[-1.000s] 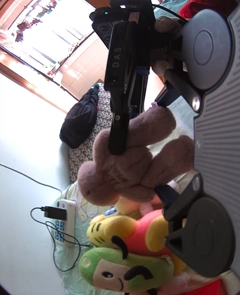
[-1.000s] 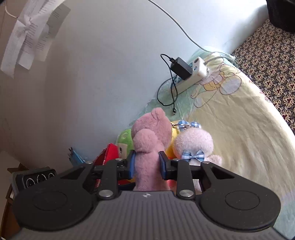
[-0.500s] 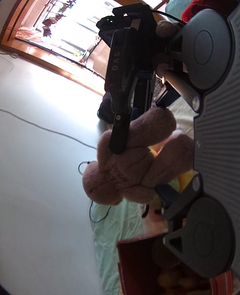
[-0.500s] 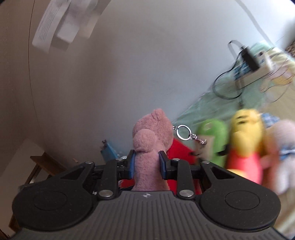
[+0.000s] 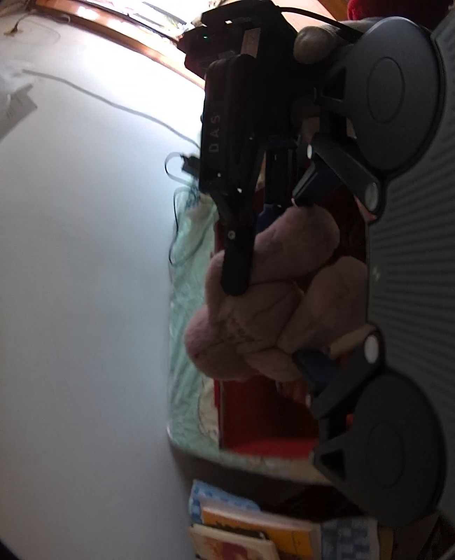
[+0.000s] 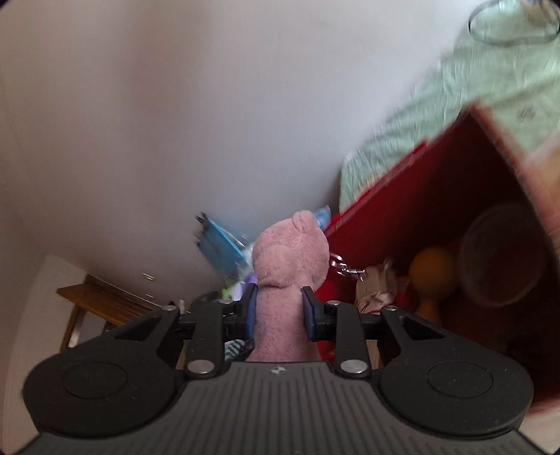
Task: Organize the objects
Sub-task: 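Carry the teddy bear with the right gripper over the red box, then lower the teddy bear into the red box and open the right gripper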
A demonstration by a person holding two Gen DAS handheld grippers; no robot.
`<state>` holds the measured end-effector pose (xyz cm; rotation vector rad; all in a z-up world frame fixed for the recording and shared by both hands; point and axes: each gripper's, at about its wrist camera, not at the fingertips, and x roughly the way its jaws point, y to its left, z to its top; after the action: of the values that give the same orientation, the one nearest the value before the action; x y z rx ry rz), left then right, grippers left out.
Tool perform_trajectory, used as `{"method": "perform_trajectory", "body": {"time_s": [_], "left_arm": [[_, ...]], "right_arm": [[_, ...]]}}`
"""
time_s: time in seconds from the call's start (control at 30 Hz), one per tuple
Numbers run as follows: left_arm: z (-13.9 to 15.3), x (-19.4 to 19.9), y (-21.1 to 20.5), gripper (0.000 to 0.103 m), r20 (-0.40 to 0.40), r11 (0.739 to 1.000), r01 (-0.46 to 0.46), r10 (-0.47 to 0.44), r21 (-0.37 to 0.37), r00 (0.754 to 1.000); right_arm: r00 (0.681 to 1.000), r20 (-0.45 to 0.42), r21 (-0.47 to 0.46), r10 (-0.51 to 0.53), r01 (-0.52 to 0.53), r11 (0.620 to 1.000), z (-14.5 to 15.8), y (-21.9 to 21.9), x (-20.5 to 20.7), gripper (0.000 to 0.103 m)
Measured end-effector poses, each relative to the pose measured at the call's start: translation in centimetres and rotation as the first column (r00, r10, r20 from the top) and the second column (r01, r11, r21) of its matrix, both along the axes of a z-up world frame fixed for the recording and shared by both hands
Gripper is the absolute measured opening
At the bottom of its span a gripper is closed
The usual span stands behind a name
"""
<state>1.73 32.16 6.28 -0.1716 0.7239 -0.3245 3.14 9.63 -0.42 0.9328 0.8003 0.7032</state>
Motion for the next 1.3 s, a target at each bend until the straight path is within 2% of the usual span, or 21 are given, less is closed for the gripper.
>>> {"method": "perform_trajectory", "body": {"time_s": [0.1,0.27,0.47,0.53,0.6,0.67,0.73,0.87,0.93,1.0,1.13,1.2,1.3], "left_arm": [[-1.4,1.1,1.8,0.087,-0.037,1.000,-0.006,0.006,0.019,0.999],[-3.1,2.1,1.2,0.087,-0.076,0.999,0.019,-0.016,0.037,0.997],[-4.6,2.0,1.1,0.089,-0.100,0.997,0.081,-0.083,-0.019,0.992],[-4.7,1.9,0.8,0.091,-0.083,0.996,0.090,-0.090,-0.007,0.992],[-4.6,1.9,0.5,0.092,-0.075,0.995,0.099,-0.099,-0.004,0.992],[-4.3,2.0,0.5,0.092,-0.069,0.994,0.111,-0.111,-0.010,0.991],[-3.9,1.8,0.7,0.092,-0.048,0.995,0.096,-0.096,0.000,0.994],[-3.3,1.6,0.6,0.092,-0.024,0.995,0.061,-0.059,0.073,0.998],[-3.4,1.6,0.4,0.091,-0.025,0.992,0.053,-0.050,0.111,0.998],[-3.7,1.7,0.4,0.089,-0.036,0.989,0.047,-0.043,0.139,0.998],[-4.1,1.8,0.3,0.089,-0.060,0.987,0.032,-0.023,0.158,0.998],[-4.3,1.8,0.2,0.089,-0.063,0.984,0.024,-0.013,0.177,0.998],[-4.5,1.7,0.2,0.089,-0.073,0.980,0.011,0.004,0.199,0.997]], "right_arm": [[0.999,-0.032,-0.077,0.006,-0.008,0.997,-1.3,3.4,1.4,0.028],[0.993,-0.116,-0.215,-0.020,-0.005,0.977,-2.9,6.0,1.7,0.027],[0.985,-0.103,-0.242,-0.137,0.109,0.964,-3.3,3.4,-0.1,0.026],[0.981,-0.113,-0.229,-0.157,0.128,0.965,-3.5,2.2,-0.6,0.026],[0.982,-0.077,-0.285,-0.173,0.145,0.948,-3.0,1.9,-0.9,0.027],[0.984,-0.081,-0.255,-0.159,0.133,0.958,-2.9,1.7,-0.8,0.027],[0.983,-0.135,-0.167,-0.127,0.104,0.981,-3.7,1.9,-0.2,0.027],[0.977,-0.162,-0.102,-0.136,0.120,0.988,-4.7,3.4,0.7,0.027],[0.979,-0.172,-0.125,-0.110,0.089,0.988,-5.5,4.3,1.4,0.027],[0.973,-0.219,-0.152,-0.081,0.048,0.987,-6.5,4.9,1.8,0.030],[0.979,-0.196,-0.195,-0.050,0.011,0.981,-6.0,4.5,1.2,0.033],[0.981,-0.185,-0.184,-0.056,0.021,0.983,-5.9,3.7,0.8,0.033],[0.984,-0.158,-0.200,-0.076,0.044,0.979,-5.5,2.4,0.0,0.027]]}}
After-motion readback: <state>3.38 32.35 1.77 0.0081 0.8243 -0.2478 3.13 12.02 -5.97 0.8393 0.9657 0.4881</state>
